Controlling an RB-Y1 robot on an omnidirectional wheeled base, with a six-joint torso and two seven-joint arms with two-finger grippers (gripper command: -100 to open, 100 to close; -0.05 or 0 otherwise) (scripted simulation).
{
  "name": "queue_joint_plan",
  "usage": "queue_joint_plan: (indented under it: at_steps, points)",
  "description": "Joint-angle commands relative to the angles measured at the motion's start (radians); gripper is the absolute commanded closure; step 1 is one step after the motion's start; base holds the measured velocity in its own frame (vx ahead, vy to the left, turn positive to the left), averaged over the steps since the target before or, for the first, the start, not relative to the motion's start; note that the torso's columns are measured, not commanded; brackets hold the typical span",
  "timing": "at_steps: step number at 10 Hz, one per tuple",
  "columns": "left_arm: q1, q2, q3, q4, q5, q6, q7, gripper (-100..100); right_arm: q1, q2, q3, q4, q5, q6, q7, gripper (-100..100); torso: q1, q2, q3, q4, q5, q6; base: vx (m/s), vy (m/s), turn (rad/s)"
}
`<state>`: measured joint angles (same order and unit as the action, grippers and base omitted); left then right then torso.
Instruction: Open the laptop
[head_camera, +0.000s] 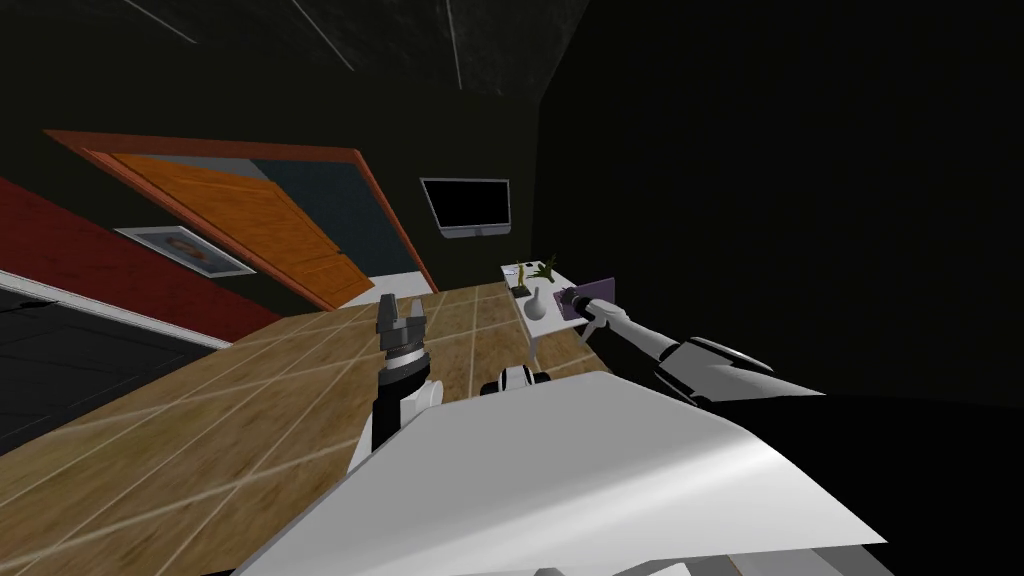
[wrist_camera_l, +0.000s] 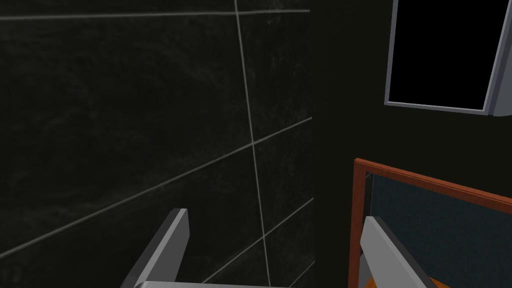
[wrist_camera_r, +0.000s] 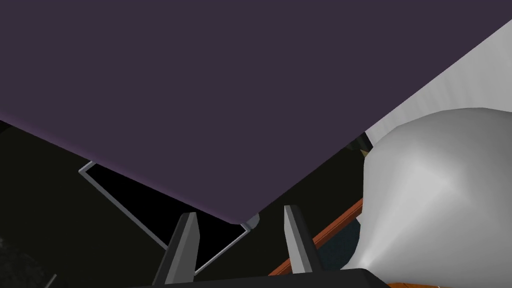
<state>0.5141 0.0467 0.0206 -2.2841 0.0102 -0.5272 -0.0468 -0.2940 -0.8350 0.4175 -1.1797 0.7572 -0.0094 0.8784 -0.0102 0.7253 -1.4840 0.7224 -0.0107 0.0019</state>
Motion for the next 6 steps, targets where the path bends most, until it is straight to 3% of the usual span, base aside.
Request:
queue_joint_plan:
  at_steps: [1,3,4,5,6]
  points:
    - [0.0,0.0,0.0,0.0,0.0,0.0,0.0,0,-0.001,-0.07,0.061,0.04,-0.022,0.042,-0.075,100,-0.001,0.002,0.001,0.0,0.0,0.003,-0.035,0.04,0.347]
    - [0.0,0.0,0.0,0.0,0.0,0.0,0.0,0,-0.001,-0.105,0.077,0.048,-0.022,0.042,-0.116,100,0.0,0.001,0.001,0.002,0.0,0.0,-0.03,0.031,0.091]
    - [0.0,0.0,0.0,0.0,0.0,0.0,0.0,0,-0.03,-0.16,0.119,0.071,-0.044,0.077,-0.152,100,-0.001,0.004,0.002,0.002,0.0,0.005,-0.026,0.049,0.249]
    - [0.0,0.0,0.0,0.0,0.0,0.0,0.0,0,-0.03,-0.19,0.133,0.071,-0.044,0.077,-0.182,100,0.0,0.003,0.002,0.002,-0.001,0.0,-0.049,0.058,0.193]
    - [0.0,0.0,0.0,0.0,0.0,0.0,0.0,0,-0.03,-0.19,0.133,0.081,-0.044,0.077,-0.196,100,0.0,0.005,0.003,0.006,0.002,0.002,-0.027,0.033,0.039]
